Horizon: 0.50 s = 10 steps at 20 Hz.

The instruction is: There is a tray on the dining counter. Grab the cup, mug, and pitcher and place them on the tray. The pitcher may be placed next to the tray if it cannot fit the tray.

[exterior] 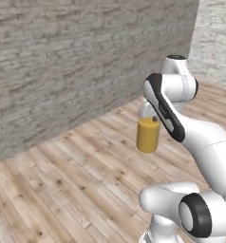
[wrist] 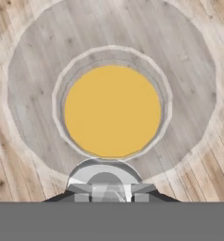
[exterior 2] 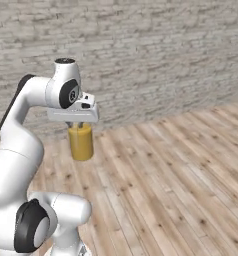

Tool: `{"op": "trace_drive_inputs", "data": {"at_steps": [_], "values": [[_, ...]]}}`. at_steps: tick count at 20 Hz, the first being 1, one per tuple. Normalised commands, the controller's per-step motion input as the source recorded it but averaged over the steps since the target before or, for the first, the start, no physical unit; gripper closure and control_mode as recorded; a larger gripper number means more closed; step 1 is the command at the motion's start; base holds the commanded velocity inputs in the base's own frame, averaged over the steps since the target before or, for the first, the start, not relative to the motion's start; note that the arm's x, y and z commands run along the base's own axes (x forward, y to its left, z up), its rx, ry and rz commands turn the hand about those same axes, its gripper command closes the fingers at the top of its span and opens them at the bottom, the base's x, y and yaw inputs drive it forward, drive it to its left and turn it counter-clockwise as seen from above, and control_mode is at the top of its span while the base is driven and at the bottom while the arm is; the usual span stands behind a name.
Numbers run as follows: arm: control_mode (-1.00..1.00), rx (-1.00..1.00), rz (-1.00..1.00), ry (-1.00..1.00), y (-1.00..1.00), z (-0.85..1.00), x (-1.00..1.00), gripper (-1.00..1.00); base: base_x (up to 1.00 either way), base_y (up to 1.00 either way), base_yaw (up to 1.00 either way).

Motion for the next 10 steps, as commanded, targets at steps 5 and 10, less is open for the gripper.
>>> {"op": "trace_drive_inputs", "data": {"at_steps": [5, 10], "values": [[1.0, 0.0, 0.0, 0.0, 0.0, 0.0, 0.0, 1.0, 0.77, 0.0, -0.54], [1.0, 0.0, 0.0, 0.0, 0.0, 0.0, 0.0, 1.0, 0.8, 0.0, -0.56]]}}
